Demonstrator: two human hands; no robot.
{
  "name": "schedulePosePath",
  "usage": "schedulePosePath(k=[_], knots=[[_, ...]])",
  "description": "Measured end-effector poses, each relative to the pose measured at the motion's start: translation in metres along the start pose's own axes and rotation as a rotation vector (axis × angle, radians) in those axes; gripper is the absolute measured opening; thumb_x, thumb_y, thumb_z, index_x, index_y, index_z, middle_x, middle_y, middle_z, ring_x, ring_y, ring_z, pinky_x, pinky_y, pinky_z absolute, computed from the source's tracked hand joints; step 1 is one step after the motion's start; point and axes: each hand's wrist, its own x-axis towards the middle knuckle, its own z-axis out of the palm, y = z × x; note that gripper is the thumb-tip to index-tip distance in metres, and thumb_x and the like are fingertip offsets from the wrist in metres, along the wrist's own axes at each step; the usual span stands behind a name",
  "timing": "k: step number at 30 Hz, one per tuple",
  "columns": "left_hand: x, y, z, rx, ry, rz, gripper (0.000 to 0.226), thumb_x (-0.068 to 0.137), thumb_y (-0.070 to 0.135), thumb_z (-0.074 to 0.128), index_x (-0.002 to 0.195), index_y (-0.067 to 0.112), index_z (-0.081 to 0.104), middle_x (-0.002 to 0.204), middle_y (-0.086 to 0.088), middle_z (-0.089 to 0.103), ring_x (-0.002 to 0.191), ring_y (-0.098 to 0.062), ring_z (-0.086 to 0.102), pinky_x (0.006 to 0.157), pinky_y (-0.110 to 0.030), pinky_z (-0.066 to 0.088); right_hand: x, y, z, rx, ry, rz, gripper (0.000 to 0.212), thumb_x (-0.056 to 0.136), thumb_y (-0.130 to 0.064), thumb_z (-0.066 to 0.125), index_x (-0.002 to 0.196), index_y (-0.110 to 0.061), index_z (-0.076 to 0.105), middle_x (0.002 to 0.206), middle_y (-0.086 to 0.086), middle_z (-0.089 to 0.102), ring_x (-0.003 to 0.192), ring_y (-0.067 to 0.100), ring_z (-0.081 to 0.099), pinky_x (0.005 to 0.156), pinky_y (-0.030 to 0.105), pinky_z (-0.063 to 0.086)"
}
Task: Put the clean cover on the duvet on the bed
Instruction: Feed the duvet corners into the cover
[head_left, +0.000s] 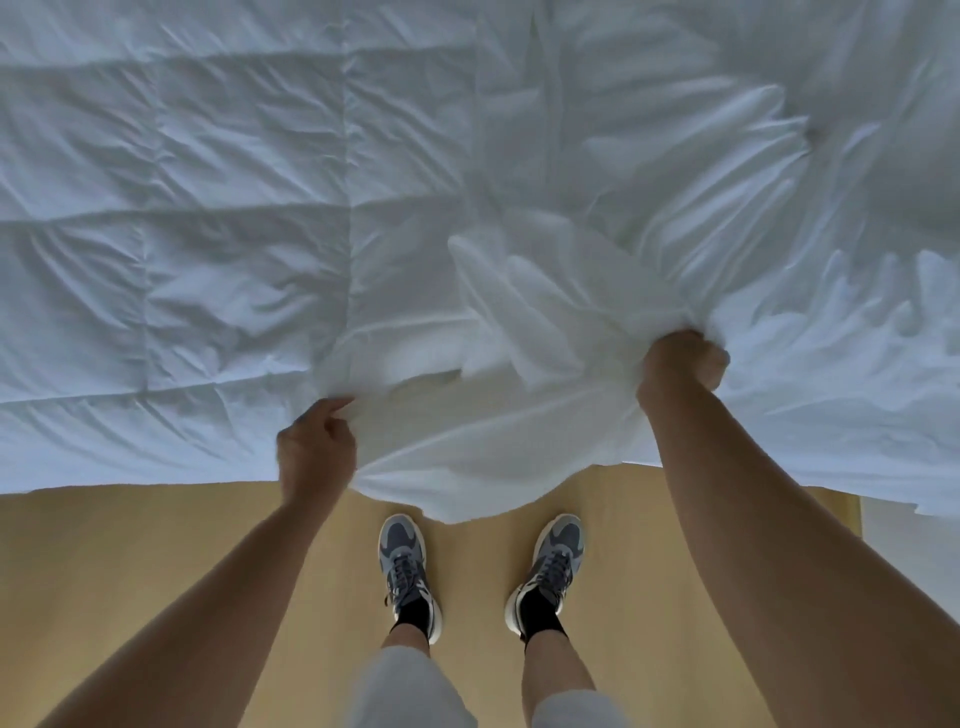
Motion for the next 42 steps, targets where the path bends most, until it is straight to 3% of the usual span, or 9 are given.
schedulePosePath(k=[4,7,14,19,27,32,35,38,42], knots=[[0.014,-0.003,-0.01,0.07,0.005,-0.113,0.03,0.093,0.009,0.049,0.113,0.015,0.071,0.099,-0.018,0.073,0.078,-0.029,0.054,0.066,-0.033,0.043,-0.008,-0.002,-0.003,-0.073,0.087,-0.017,0.04,0.102,-0.026,0.042,0.135,-0.008,0.055,0.136,0.015,0.059,0.123,0.035,0.057,0.094,0.034,0.045],[0.012,0.027,0.003,0.215,0.072,0.121,0.031,0.087,0.01,0.062,0.119,0.009,0.064,0.108,-0.022,0.064,0.094,-0.039,0.057,0.077,-0.045,0.046,-0.038,0.005,0.006,-0.292,0.195,-0.41,0.033,0.091,-0.023,0.055,0.119,-0.006,0.055,0.125,0.018,0.055,0.116,0.041,0.052,0.089,0.045,0.043],[0.053,0.102,0.034,0.598,-0.233,0.448,0.125,0.059,0.073,0.08,0.155,0.02,0.022,0.137,-0.012,0.047,0.121,-0.038,0.049,0.103,-0.052,0.038,-0.096,-0.015,0.046,-0.668,-0.014,-1.252,0.094,0.074,-0.079,0.053,0.147,-0.021,0.042,0.135,0.014,0.055,0.121,0.035,0.051,0.1,0.049,0.039],[0.039,0.102,0.06,0.648,-0.131,0.501,0.104,0.08,0.048,0.078,0.159,0.013,0.019,0.123,-0.014,0.056,0.103,-0.034,0.058,0.088,-0.046,0.049,-0.093,-0.003,0.07,-1.331,-0.284,-1.141,0.081,0.089,-0.05,0.065,0.152,-0.02,0.023,0.134,0.016,0.054,0.115,0.035,0.057,0.095,0.048,0.045],[0.06,0.078,0.056,0.694,0.095,0.592,0.104,0.079,0.04,0.083,0.158,0.017,0.02,0.139,-0.02,0.041,0.114,-0.039,0.05,0.096,-0.054,0.047,-0.04,-0.029,0.038,-0.866,-0.245,-0.81,0.029,0.097,-0.025,0.059,0.121,-0.014,0.048,0.11,0.013,0.065,0.104,0.039,0.064,0.073,0.039,0.043],[0.066,0.091,0.044,0.399,-0.139,0.632,0.061,0.082,0.006,0.07,0.137,0.011,0.043,0.108,-0.017,0.065,0.083,-0.042,0.066,0.07,-0.046,0.053,-0.075,-0.018,0.034,-0.728,0.04,-1.352,0.057,0.073,-0.011,0.065,0.129,-0.016,0.057,0.13,0.012,0.055,0.117,0.033,0.052,0.093,0.044,0.041],[0.071,0.099,0.031,0.305,-0.178,0.592,0.05,0.079,-0.002,0.062,0.125,0.013,0.047,0.081,-0.013,0.064,0.074,-0.043,0.065,0.065,-0.038,0.045,-0.112,0.003,0.052,-0.585,-0.311,-1.812,0.031,0.07,-0.005,0.069,0.101,-0.008,0.071,0.106,0.012,0.067,0.096,0.033,0.062,0.083,0.042,0.044],[0.077,0.103,0.018,0.26,-0.26,0.546,0.05,0.08,-0.004,0.058,0.124,0.017,0.047,0.077,-0.006,0.056,0.07,-0.037,0.061,0.057,-0.032,0.04,-0.131,0.019,0.076,-0.955,-0.612,-1.693,0.036,0.084,-0.003,0.062,0.119,-0.007,0.066,0.116,0.012,0.065,0.108,0.032,0.061,0.095,0.043,0.047],[0.098,0.111,0.004,0.156,-0.459,0.406,0.05,0.082,-0.001,0.054,0.126,0.023,0.051,0.105,-0.008,0.064,0.081,-0.027,0.061,0.054,-0.029,0.043,-0.119,0.02,0.089,-1.18,-0.312,-1.447,0.051,0.087,-0.016,0.061,0.135,-0.005,0.048,0.131,0.016,0.054,0.121,0.033,0.051,0.103,0.044,0.042]])
